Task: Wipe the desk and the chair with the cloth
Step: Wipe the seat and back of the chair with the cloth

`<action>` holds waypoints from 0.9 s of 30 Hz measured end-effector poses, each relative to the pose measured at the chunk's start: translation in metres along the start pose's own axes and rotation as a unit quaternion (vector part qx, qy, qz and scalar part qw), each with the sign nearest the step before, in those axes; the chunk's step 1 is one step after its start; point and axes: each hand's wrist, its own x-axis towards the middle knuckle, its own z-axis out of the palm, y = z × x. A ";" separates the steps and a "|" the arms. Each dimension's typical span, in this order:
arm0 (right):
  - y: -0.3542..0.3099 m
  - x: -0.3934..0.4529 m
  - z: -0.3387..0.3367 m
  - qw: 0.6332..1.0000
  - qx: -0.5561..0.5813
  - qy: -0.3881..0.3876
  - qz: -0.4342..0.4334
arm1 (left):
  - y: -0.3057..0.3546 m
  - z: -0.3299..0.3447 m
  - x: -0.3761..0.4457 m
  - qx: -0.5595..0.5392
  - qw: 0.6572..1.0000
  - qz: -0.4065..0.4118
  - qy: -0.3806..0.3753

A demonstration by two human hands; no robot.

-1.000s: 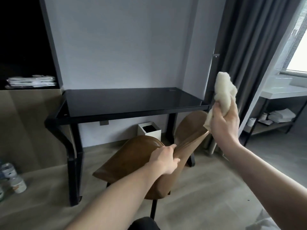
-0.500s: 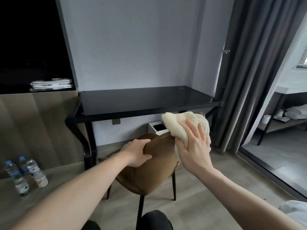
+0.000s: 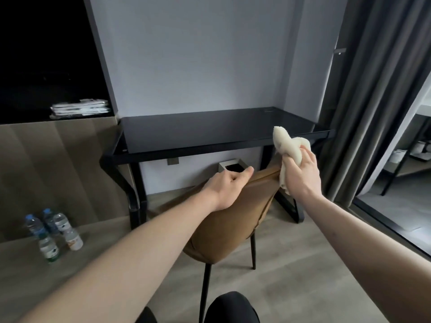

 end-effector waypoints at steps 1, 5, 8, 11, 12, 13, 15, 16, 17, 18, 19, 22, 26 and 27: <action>0.002 -0.002 0.002 1.000 0.007 -0.003 0.002 | -0.003 0.005 0.000 -0.003 1.000 0.009 0.025; 0.009 -0.039 0.019 0.999 0.011 -0.007 -0.034 | -0.016 0.014 0.002 -0.001 0.995 0.038 0.094; 0.005 -0.060 0.029 0.996 -0.043 -0.014 -0.076 | -0.019 0.016 0.002 -0.027 0.994 0.047 0.100; 0.004 -0.046 0.024 0.996 -0.028 -0.013 -0.081 | -0.018 0.018 0.003 -0.033 0.993 0.051 0.106; 0.007 -0.038 0.021 0.996 -0.022 -0.014 -0.087 | -0.017 0.018 0.004 -0.029 0.992 0.049 0.109; 0.009 -0.031 0.018 0.995 -0.015 -0.015 -0.093 | -0.017 0.018 0.005 -0.024 0.992 0.049 0.114; 0.013 -0.013 0.015 0.996 0.005 -0.009 -0.086 | -0.018 0.018 0.008 -0.007 0.990 0.054 0.129; 0.013 -0.003 0.012 0.997 0.017 -0.006 -0.072 | -0.020 0.019 0.010 0.002 0.989 0.055 0.136; 0.015 0.008 0.010 0.998 0.026 -0.004 -0.053 | -0.021 0.020 0.011 0.007 0.988 0.056 0.143; 0.017 0.021 0.008 0.999 0.038 -0.003 -0.030 | -0.023 0.022 0.013 0.009 0.987 0.059 0.151; 0.021 0.033 0.005 0.999 0.054 0.000 -0.006 | -0.024 0.024 0.015 0.010 0.986 0.062 0.157; 0.033 0.063 0.002 0.991 0.114 0.002 0.069 | -0.024 0.028 0.022 0.012 0.983 0.069 0.167; 0.035 0.072 0.008 0.983 0.131 -0.013 0.128 | -0.023 0.028 0.030 0.003 0.985 0.055 0.166; 0.035 0.070 0.009 0.981 0.134 -0.013 0.138 | -0.023 0.028 0.031 0.003 0.985 0.052 0.163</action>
